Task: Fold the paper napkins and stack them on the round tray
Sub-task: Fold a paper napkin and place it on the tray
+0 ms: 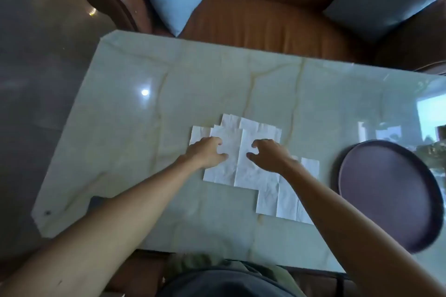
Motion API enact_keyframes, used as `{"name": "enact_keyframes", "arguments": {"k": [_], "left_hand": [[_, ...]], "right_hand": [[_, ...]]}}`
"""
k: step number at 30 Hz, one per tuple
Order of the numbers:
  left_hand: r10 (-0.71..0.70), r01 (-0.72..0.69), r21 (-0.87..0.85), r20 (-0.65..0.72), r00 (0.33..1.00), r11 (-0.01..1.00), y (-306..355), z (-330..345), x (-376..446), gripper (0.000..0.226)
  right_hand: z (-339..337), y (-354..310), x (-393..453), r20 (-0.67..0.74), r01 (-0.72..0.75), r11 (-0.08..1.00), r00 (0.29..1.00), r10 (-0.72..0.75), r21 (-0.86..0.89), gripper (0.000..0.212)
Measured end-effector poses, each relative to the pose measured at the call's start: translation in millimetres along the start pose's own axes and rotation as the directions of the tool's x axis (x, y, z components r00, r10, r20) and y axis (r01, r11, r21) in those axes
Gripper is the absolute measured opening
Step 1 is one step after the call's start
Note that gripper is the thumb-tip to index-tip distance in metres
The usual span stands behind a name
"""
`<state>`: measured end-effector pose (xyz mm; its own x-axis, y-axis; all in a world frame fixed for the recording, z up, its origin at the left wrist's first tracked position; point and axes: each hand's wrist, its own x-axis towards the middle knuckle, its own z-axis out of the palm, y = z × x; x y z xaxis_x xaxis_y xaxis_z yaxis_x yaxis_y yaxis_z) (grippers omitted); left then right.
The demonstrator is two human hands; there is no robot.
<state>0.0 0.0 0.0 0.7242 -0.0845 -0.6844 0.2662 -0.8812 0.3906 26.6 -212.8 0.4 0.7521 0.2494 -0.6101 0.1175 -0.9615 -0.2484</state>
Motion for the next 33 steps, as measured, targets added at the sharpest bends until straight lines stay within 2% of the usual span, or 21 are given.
{"name": "enact_keyframes", "arguments": {"k": [3,6,9,12,14,17,20,23,26,29,30,31,33], "left_hand": [[-0.062,0.059,-0.123,-0.022,0.998,0.991,-9,13,8,0.072],[-0.151,0.133,-0.216,-0.070,0.986,0.967,-19,25,17,0.071],[-0.234,0.194,-0.307,-0.100,0.967,0.932,-24,32,27,0.053],[-0.261,0.219,-0.377,-0.064,0.963,0.900,-21,37,32,0.063],[-0.265,0.222,-0.396,-0.055,0.963,0.891,-18,40,33,0.074],[-0.224,0.179,-0.375,-0.080,0.971,0.910,-10,46,33,0.075],[-0.198,0.124,-0.409,-0.144,0.970,0.904,0,50,32,0.067],[-0.171,0.052,-0.539,-0.172,0.970,0.841,9,52,32,0.071],[-0.123,0.046,-0.656,-0.072,0.990,0.753,19,47,30,0.081],[-0.025,0.017,-0.765,0.001,1.000,0.644,29,39,28,0.093],[-0.001,0.012,-0.782,0.015,1.000,0.624,32,36,28,0.090],[0.024,-0.010,-0.785,0.007,1.000,0.620,34,35,27,0.080],[0.067,-0.069,-0.767,-0.034,0.997,0.638,38,32,25,0.041]], "right_hand": [[16,7,1,0.047,-0.088,0.992,0.995,0.084,0.091,0.050],[32,15,4,0.030,-0.218,0.934,0.975,0.219,0.283,0.056],[41,25,9,0.021,-0.341,0.775,0.920,0.390,0.532,0.063],[48,30,12,0.079,-0.382,0.562,0.870,0.487,0.733,0.061],[50,34,16,0.153,-0.412,0.424,0.838,0.523,0.807,0.053],[47,37,22,0.212,-0.387,0.306,0.853,0.477,0.870,0.016],[35,31,15,0.180,-0.319,0.257,0.876,0.448,0.912,0.003],[20,26,5,0.180,-0.230,0.110,0.921,0.347,0.967,0.020],[9,25,-3,0.181,-0.166,-0.106,0.972,0.150,0.980,0.027],[-3,20,-12,0.157,-0.149,-0.124,0.986,0.059,0.981,0.036],[-4,19,-13,0.140,-0.134,-0.127,0.989,0.041,0.983,0.038],[-5,18,-14,0.128,-0.123,-0.118,0.991,0.035,0.985,0.041],[-7,17,-17,0.127,-0.124,-0.053,0.990,0.058,0.991,0.042]]}}
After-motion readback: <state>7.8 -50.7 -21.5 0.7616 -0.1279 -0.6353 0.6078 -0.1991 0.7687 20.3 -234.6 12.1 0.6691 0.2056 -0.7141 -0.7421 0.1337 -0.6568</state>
